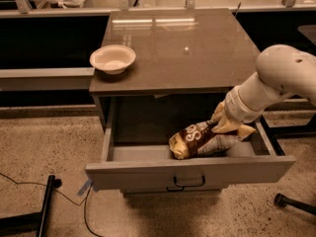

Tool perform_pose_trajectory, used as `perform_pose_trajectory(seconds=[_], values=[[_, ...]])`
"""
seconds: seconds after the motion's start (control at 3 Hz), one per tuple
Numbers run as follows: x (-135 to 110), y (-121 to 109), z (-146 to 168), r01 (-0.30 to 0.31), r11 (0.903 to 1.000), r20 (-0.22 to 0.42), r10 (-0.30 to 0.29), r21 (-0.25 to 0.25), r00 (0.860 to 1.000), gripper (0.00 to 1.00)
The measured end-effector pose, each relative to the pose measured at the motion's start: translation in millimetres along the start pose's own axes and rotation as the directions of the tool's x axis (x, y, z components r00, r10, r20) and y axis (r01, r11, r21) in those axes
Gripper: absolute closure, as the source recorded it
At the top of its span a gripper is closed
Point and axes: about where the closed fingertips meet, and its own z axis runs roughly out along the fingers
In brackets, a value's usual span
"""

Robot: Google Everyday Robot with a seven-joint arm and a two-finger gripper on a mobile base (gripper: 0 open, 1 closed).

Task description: Pick brown chip bag from top drawer and place on counter

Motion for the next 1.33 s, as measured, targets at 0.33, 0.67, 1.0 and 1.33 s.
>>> perform_pose_trajectory(seconds=[0.33, 0.67, 1.0, 1.33], values=[[-18, 4, -35, 0.023, 0.9915, 0.093, -0.035, 0.128, 0.995, 1.00], [-38, 12, -90, -0.011, 0.9529, 0.193, -0.051, 0.303, 0.980, 1.00], [-35, 23, -162, -0.093, 0.8957, 0.241, -0.016, 0.435, 0.970, 1.00], [-26, 19, -232, -0.135, 0.8482, 0.232, 0.015, 0.512, 0.973, 1.00]])
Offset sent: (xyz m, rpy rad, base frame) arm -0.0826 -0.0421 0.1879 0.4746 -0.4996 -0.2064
